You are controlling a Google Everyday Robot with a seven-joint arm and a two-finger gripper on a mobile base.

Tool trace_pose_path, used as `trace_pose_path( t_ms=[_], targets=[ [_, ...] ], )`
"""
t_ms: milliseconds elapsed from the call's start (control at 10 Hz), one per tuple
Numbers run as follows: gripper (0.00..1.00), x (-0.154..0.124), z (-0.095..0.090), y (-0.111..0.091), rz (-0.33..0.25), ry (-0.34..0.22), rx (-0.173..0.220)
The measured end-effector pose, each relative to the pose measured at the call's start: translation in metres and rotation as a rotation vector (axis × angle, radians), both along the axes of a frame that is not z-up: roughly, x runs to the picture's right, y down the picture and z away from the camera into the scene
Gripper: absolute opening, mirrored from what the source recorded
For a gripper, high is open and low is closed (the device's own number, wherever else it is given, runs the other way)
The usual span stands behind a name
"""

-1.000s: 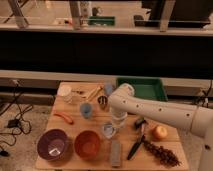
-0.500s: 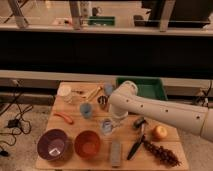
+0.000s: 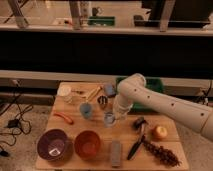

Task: Place towel in tray

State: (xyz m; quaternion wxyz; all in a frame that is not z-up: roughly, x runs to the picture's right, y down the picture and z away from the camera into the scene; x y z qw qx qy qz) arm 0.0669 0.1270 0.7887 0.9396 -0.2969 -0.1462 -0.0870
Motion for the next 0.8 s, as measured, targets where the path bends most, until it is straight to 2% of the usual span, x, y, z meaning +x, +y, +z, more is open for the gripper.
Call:
trace_pose_path(
  t_ms=[500,800],
  targets=[
    [0.00,-0.003,0.003,-0.033,0.073,-0.014,-0.003],
    [0.00,0.002,0.001,-0.045,0.097,-0.009,0.009]
  ],
)
